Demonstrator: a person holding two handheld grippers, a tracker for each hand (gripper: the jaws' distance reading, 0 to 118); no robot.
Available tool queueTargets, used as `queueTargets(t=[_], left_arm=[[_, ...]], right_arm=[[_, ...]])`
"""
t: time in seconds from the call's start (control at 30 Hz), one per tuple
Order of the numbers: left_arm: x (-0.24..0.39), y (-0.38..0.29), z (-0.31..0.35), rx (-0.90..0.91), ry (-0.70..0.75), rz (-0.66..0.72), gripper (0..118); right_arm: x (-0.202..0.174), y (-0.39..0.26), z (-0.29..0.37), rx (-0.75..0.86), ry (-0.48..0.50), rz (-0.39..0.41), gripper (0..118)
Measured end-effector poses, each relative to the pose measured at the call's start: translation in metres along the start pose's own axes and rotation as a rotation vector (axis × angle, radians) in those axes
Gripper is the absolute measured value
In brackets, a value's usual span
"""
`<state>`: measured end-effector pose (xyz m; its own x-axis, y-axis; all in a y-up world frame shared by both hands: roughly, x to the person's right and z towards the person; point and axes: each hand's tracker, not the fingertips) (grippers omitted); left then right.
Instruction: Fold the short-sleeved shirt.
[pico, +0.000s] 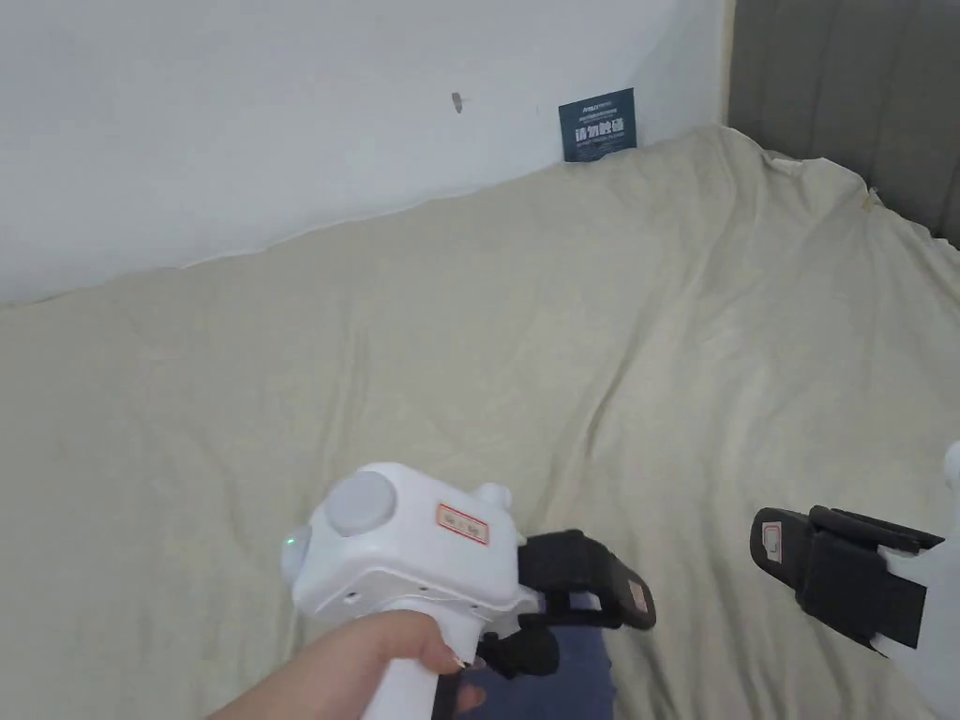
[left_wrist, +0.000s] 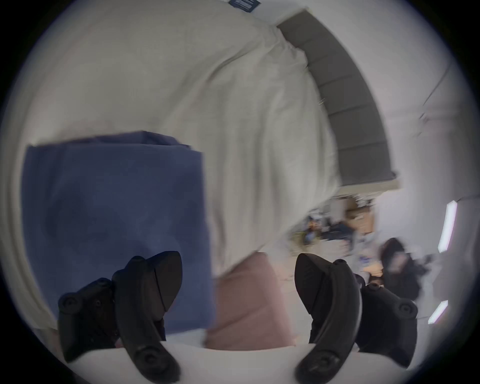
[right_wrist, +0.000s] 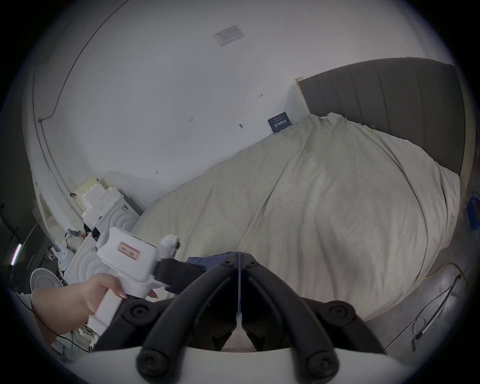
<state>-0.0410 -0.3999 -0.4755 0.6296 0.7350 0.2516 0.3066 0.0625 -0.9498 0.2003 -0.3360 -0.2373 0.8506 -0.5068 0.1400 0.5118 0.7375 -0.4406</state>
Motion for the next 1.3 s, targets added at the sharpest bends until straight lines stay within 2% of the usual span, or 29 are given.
queueTargets(t=[0.07,0.13,0.23,0.3,0.33,0.37,0.4,0.53,0.77,0.87,0.93,1.03,1.07,1.17,1.23,1.3], left_arm=[[-0.003,-0.004,0.020,0.044,-0.067,0.034,94],[0.000,-0.009,0.044,0.151,0.000,-0.012,94],[0.008,-0.018,0.068,0.289,0.314,-0.141,94],[0.013,-0.025,0.066,0.266,0.521,-0.228,90],[0.014,-0.029,0.062,0.256,0.605,-0.272,78],[0.013,-0.032,0.057,0.242,0.649,-0.326,46],[0.011,-0.032,0.046,0.216,0.643,-0.338,0],[0.007,-0.029,0.014,0.114,0.530,-0.291,0],[0.017,-0.022,-0.066,-0.047,0.702,-0.373,0],[0.032,-0.020,-0.065,-0.007,0.660,-0.386,0],[0.037,-0.022,-0.055,0.031,0.449,-0.308,0],[0.034,-0.029,-0.039,0.000,-0.086,-0.141,0],[0.036,-0.033,-0.029,0.036,-0.206,-0.127,0],[0.055,-0.054,0.026,0.263,-0.119,-0.244,0],[0.067,-0.073,0.073,0.454,0.024,-0.415,0],[0.071,-0.106,0.126,0.695,0.129,-0.504,0]], right_arm=[[0.004,-0.001,-0.002,-0.001,-0.002,-0.008,2],[0.007,-0.003,-0.004,-0.005,-0.003,-0.014,2],[0.007,-0.005,-0.008,-0.016,0.008,-0.024,2],[0.006,-0.006,-0.010,-0.020,0.018,-0.028,2],[0.006,-0.006,-0.011,-0.023,0.024,-0.028,2],[0.005,-0.007,-0.012,-0.025,0.028,-0.026,2],[0.004,-0.007,-0.012,-0.026,0.031,-0.024,2],[0.003,-0.006,-0.011,-0.027,0.036,-0.016,2],[0.010,-0.003,-0.002,-0.011,0.029,-0.041,2],[0.008,-0.002,0.000,-0.010,0.005,-0.020,2],[0.007,-0.002,0.001,-0.008,0.003,-0.021,2],[0.003,-0.001,0.002,-0.012,0.002,-0.030,2],[0.000,0.001,0.004,-0.012,0.003,-0.036,2],[-0.011,0.011,0.015,0.000,0.025,-0.035,2],[-0.021,0.019,0.024,0.032,0.041,-0.017,2],[-0.037,0.031,0.035,0.076,0.061,0.010,2]])
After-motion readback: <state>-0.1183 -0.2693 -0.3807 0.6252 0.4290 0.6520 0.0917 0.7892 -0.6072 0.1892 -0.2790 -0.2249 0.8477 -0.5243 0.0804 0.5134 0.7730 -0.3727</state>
